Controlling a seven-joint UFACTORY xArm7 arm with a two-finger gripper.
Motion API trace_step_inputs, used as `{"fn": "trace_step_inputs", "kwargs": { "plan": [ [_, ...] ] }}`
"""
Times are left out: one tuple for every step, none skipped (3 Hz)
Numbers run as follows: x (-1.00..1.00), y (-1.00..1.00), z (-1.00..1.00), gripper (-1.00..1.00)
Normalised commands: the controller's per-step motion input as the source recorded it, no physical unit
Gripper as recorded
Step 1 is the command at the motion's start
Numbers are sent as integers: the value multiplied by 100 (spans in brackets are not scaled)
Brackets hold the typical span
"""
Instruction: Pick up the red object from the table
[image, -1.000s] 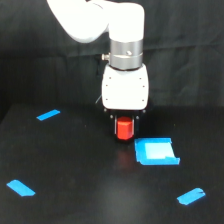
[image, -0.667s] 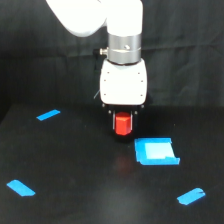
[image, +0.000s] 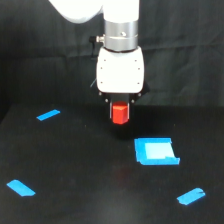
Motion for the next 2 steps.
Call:
{"fn": "trace_step_inputs", "kwargs": {
  "plan": [
    [-3,0,100,-99],
    [-2,5,99,-98]
  ]
}}
